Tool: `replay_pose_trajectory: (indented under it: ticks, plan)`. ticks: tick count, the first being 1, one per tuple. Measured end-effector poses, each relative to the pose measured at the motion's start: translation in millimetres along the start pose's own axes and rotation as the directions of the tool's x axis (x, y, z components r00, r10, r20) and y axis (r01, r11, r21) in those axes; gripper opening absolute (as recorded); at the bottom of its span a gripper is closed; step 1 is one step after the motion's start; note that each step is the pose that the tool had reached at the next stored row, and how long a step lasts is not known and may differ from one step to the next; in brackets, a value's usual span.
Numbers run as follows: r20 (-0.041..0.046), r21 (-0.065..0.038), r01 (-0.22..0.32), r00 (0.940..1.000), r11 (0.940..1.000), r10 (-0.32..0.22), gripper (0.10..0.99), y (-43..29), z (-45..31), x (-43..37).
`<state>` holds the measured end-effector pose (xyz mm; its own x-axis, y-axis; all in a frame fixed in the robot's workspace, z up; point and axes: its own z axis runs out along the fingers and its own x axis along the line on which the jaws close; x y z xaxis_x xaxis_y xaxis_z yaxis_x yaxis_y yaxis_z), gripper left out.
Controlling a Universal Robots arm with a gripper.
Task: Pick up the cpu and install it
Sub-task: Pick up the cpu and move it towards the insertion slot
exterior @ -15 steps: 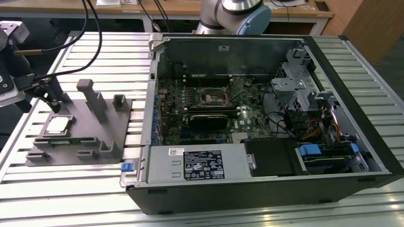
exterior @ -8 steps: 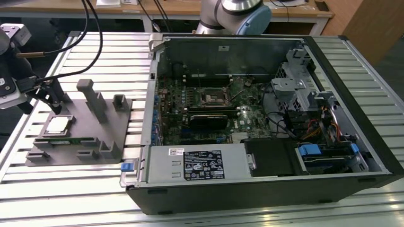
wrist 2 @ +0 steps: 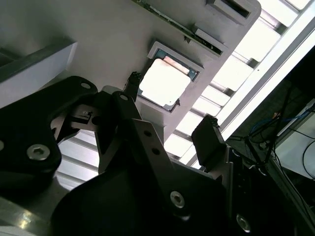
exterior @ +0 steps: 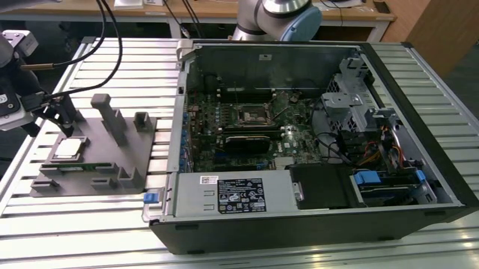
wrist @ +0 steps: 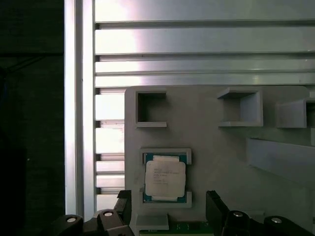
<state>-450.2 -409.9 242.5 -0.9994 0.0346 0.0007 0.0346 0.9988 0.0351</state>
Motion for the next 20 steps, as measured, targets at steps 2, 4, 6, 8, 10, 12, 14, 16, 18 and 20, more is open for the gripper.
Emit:
replay_pose_trajectory:
  ticks: [2,4,6,8,10,12,14,16,18,20]
  plan:
    - [0.0001,0.000,0.000,1.0000,1.0000,0.000,0.706,-0.1,2.9,0.0]
    - [0.0001,0.000,-0.002,1.0000,1.0000,0.002,0.706,-0.2,5.3,-0.1]
    - [0.0002,0.000,-0.004,1.0000,1.0000,0.004,0.706,-0.2,7.2,-0.1]
    - [0.0002,0.001,-0.005,1.0000,1.0000,0.005,0.706,-0.3,8.7,-0.1]
    - [0.0002,0.001,-0.005,1.0000,1.0000,0.005,0.706,-0.3,10.6,-0.1]
    - [0.0002,0.001,-0.005,1.0000,1.0000,0.005,0.706,-0.4,12.2,-0.1]
    - [0.0002,0.001,-0.005,1.0000,1.0000,0.005,0.706,-0.5,13.7,-0.1]
    - [-0.0001,0.001,-0.005,1.0000,1.0000,0.005,0.706,-0.5,14.5,0.0]
    - [0.0000,0.001,-0.005,1.0000,1.0000,0.005,0.706,-0.5,15.1,-0.1]
    - [0.0001,0.001,-0.005,1.0000,1.0000,0.005,0.706,-0.5,15.7,-0.1]
